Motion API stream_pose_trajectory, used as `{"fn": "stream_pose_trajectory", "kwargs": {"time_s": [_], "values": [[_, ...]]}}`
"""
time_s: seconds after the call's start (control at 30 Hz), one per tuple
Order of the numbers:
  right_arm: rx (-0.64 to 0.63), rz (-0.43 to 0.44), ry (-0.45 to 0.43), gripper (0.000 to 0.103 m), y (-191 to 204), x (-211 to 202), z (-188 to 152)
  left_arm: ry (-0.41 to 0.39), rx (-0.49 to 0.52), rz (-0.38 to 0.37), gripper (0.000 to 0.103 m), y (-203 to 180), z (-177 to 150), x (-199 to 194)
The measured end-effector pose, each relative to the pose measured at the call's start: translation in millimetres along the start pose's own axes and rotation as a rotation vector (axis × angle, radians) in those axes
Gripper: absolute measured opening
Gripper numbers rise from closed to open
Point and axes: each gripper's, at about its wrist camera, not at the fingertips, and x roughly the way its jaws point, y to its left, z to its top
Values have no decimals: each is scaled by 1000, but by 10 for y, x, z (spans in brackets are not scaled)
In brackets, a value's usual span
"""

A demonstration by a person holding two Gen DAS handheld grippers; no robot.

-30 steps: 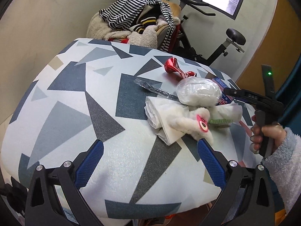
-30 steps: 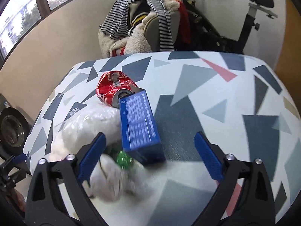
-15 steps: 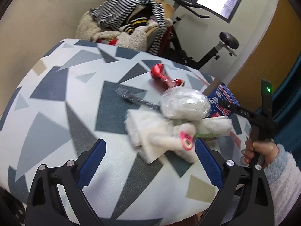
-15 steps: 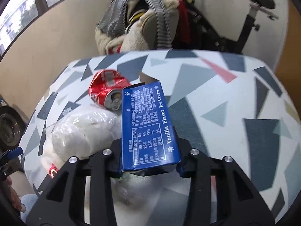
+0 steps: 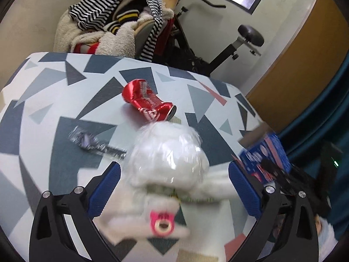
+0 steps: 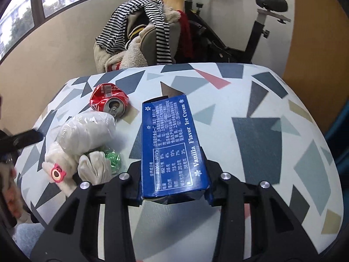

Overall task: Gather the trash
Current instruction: 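Grasp the white plastic bag with the left gripper while the right gripper holds the blue box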

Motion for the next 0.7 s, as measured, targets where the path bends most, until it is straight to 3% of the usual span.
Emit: {"fn": "stream_pose_trajectory", "kwargs": {"time_s": [0.13,0.27,0.43,0.47,0.5,0.7], "values": [[3,-3,1,42,-58,-41,-91,50,-23,28,97,-2,222,253],[22,-4,7,42,-122,-51,-148,98,-95,-2,97,102,383,426],[44,-1,23,42,-184,-55,-227,189,-65,21,95,80,403,663],[45,-1,23,42,-184,-54,-232,195,-51,33,89,74,390,679],[46,-1,24,42,-185,-56,-239,200,-18,60,69,53,381,683],[56,6,5,42,-176,-165,-261,128,52,17,62,-34,397,395]]}}
